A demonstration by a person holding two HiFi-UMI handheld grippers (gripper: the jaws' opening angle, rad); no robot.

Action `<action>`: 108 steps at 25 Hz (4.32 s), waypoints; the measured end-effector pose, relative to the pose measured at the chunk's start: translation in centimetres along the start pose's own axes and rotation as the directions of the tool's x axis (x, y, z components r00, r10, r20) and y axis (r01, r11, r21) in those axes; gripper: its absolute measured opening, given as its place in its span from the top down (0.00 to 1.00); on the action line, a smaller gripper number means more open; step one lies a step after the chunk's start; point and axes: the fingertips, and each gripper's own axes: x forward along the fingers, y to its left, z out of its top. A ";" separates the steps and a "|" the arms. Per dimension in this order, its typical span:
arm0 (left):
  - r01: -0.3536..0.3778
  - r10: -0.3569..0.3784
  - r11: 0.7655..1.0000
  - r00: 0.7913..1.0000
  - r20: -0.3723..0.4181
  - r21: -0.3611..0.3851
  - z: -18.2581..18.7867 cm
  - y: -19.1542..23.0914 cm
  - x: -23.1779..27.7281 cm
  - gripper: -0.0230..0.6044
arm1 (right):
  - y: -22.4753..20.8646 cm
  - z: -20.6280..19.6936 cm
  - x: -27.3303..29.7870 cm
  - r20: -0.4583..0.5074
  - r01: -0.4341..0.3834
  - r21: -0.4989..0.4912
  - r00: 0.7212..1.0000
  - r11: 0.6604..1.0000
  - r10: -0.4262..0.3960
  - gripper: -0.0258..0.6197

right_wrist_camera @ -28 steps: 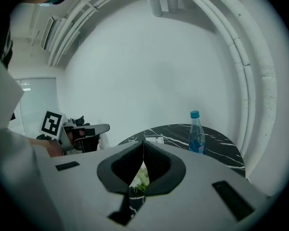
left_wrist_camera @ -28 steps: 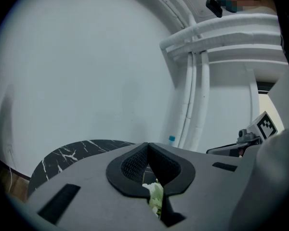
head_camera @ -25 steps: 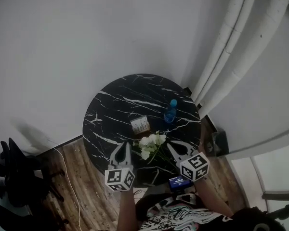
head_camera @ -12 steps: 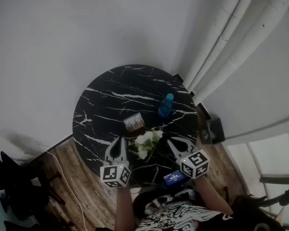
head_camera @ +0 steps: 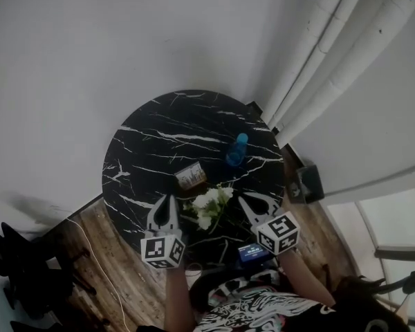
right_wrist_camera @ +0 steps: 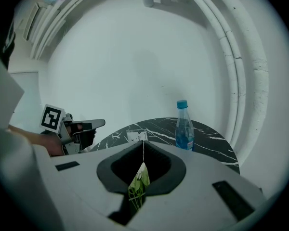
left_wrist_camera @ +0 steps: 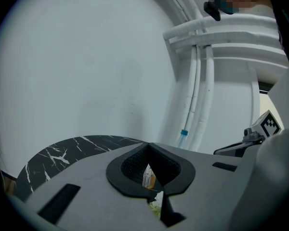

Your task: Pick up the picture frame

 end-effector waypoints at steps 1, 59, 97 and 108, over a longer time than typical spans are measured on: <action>0.002 -0.002 1.000 1.000 -0.001 0.005 0.1 -0.1 0.1 0.94 | -0.2 0.2 0.2 0.003 -0.003 0.000 1.000 1.000 0.003 0.93; 0.130 -0.147 0.989 0.927 -0.344 -0.072 -14.0 5.1 8.0 0.73 | -2.3 -6.3 15.9 -0.312 -0.290 -0.158 0.922 0.944 0.231 0.93; 0.330 -0.255 0.936 0.876 -0.409 0.122 -15.4 3.3 11.7 0.67 | -1.2 -10.0 20.5 -0.410 -0.438 -0.251 0.856 0.863 0.315 0.79; 0.307 -0.271 0.951 0.880 -0.390 0.032 -15.2 3.6 11.7 0.69 | -1.2 -9.8 20.6 -0.422 -0.453 -0.232 0.844 0.861 0.331 0.79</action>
